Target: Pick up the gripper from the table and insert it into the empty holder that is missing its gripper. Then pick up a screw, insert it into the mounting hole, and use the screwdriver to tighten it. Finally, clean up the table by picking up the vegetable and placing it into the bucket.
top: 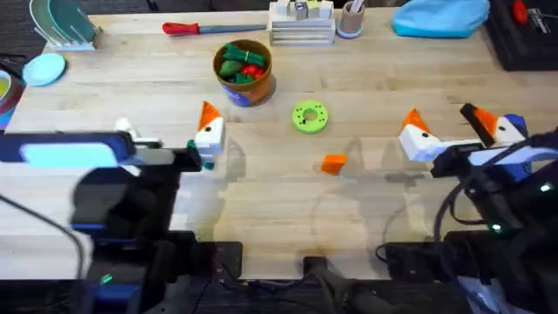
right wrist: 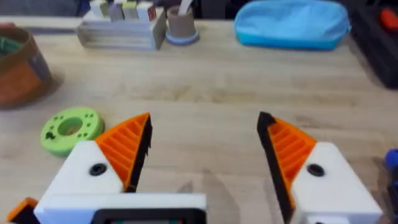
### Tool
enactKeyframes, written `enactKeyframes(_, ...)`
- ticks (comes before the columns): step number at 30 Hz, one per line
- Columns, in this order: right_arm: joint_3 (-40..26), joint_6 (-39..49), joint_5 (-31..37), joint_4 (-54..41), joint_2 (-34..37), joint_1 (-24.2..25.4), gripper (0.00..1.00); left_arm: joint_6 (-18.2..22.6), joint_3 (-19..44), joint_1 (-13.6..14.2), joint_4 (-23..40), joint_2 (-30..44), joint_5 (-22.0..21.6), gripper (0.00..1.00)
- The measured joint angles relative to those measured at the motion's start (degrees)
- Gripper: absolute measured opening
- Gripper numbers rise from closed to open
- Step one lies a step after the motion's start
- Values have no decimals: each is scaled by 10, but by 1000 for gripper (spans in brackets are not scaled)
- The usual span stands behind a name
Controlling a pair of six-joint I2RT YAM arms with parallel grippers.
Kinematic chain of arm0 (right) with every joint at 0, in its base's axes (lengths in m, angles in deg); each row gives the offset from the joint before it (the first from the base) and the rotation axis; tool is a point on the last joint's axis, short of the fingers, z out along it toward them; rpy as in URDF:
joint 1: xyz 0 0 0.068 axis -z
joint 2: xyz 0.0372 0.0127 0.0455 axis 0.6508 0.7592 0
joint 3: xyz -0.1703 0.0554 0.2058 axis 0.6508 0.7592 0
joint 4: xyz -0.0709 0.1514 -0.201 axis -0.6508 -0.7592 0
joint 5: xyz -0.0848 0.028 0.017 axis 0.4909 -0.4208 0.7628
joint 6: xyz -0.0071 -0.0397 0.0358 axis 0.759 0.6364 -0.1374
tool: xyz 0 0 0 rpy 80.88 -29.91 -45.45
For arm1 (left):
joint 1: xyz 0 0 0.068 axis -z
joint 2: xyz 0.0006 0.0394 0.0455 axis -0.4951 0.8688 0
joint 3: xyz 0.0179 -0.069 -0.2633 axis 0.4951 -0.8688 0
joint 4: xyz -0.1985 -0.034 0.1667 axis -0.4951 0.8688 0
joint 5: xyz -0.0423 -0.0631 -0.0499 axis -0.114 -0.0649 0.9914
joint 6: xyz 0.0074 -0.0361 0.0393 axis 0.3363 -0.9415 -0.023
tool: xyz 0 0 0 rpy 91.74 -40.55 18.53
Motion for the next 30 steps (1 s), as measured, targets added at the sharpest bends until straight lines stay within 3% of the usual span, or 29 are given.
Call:
enactKeyframes(7,-186,-3,-9,-139,125,0,991,-11,225,0,171,117,-31,993)
enactKeyframes(13,-365,-4,-14,-255,271,0,991,-20,403,0,349,282,-36,993)
enactKeyframes(16,-435,-5,-19,-294,329,0,991,-21,467,0,390,348,-35,993)
enactKeyframes(19,-473,-5,-38,-307,364,0,991,-22,506,0,400,390,-32,992)
enactKeyframes(24,-482,-5,-61,-321,378,0,991,-34,516,0,411,421,-23,992)
enactKeyframes(30,-482,-5,-70,-328,378,0,991,-147,517,0,442,471,5,993)
